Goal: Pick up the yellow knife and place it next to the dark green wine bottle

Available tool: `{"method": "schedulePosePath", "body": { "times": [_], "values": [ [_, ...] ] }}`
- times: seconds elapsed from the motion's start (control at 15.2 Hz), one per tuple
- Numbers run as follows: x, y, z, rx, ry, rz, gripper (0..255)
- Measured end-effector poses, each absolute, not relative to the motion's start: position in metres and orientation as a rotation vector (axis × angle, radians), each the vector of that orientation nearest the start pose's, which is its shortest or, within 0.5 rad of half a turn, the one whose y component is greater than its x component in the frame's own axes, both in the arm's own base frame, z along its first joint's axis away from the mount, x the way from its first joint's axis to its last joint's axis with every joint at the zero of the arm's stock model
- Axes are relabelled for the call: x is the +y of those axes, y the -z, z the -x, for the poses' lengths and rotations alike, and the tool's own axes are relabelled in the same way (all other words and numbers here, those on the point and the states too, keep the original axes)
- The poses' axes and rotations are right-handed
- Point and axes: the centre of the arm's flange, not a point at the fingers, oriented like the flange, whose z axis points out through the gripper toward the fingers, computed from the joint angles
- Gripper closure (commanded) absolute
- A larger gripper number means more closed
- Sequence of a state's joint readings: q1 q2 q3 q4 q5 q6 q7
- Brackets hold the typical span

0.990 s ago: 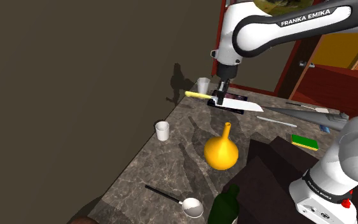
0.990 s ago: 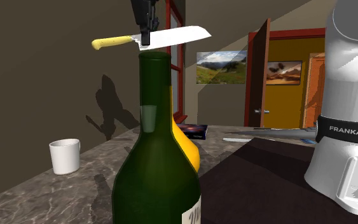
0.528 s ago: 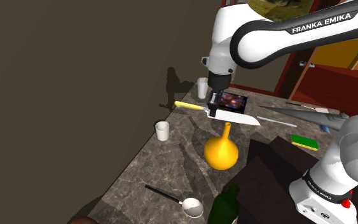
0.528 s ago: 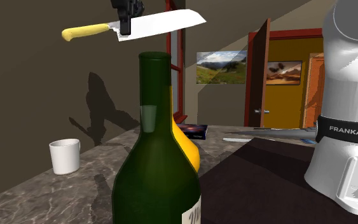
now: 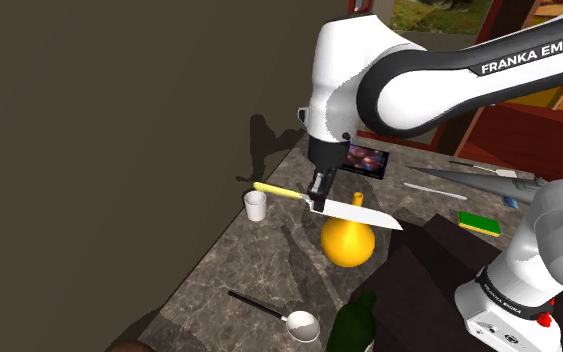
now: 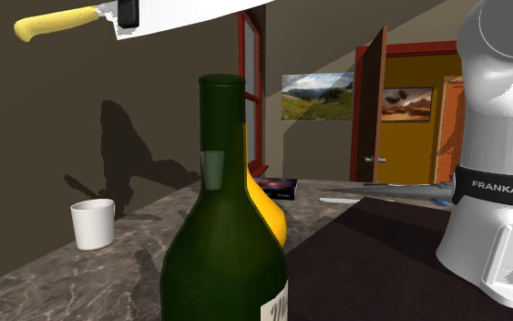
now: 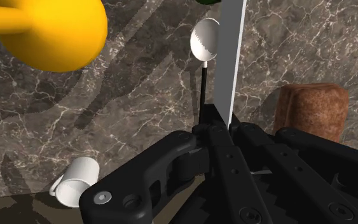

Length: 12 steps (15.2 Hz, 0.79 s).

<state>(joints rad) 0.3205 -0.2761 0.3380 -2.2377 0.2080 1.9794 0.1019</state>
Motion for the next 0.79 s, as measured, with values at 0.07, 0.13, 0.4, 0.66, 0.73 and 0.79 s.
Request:
{"method": "schedulePosePath", "body": {
  "times": [0.07, 0.13, 0.4, 0.66, 0.73, 0.79],
  "values": [
    [0.308, -0.473, -0.360, -0.697, -0.047, 2.964, 255],
    [0.310, -0.470, -0.359, -0.696, -0.047, 2.964, 255],
    [0.312, -0.449, -0.359, -0.695, -0.048, 2.964, 255],
    [0.312, -0.428, -0.359, -0.695, -0.047, 2.964, 255],
    [0.312, -0.422, -0.360, -0.695, -0.048, 2.965, 255],
    [0.311, -0.418, -0.359, -0.695, -0.048, 2.965, 255]
  ]
}}
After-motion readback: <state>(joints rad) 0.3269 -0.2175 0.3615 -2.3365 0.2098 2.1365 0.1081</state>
